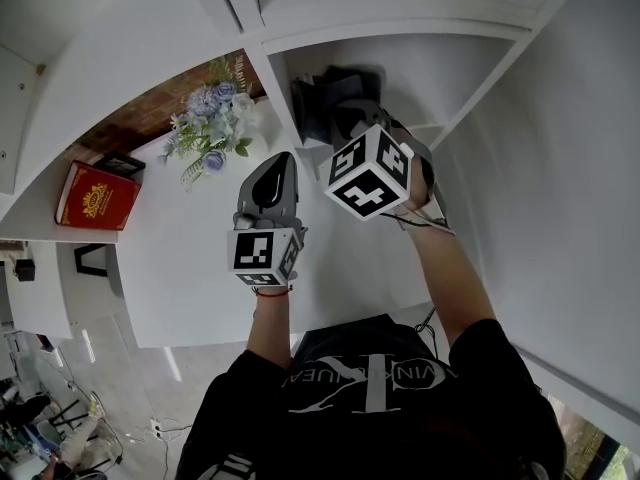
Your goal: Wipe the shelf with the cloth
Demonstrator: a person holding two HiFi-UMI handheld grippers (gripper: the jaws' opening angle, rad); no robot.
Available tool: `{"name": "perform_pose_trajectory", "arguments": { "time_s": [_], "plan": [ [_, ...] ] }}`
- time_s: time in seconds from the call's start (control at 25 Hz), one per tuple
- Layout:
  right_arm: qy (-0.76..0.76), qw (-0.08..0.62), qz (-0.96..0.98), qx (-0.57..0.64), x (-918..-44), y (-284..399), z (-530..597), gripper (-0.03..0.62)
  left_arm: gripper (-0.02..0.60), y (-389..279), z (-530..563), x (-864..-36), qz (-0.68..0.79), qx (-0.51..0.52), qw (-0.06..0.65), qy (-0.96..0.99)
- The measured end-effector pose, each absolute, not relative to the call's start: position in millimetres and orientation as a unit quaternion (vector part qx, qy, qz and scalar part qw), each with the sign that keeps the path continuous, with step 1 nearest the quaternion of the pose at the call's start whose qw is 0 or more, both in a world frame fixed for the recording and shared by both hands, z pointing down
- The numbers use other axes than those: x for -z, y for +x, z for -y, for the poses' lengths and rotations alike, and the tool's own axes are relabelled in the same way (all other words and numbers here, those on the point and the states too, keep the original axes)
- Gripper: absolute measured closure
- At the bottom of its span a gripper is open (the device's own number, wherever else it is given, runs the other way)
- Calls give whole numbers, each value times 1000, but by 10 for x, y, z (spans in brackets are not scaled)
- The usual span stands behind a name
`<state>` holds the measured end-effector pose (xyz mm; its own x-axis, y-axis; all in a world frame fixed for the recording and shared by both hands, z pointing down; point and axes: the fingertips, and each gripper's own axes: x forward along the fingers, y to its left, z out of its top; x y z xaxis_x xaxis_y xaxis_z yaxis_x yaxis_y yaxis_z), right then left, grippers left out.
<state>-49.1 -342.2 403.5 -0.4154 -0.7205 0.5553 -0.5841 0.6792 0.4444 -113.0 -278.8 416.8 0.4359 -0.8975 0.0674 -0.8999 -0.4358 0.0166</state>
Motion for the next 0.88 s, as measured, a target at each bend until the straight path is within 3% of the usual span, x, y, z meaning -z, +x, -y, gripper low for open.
{"name": "perform_pose_trajectory", "arguments": {
  "time_s": [0.88],
  "plan": [
    [469, 368, 802, 28, -4029, 710, 3375, 585, 571, -298, 2755, -4113, 455, -6, 23, 890]
  ]
}}
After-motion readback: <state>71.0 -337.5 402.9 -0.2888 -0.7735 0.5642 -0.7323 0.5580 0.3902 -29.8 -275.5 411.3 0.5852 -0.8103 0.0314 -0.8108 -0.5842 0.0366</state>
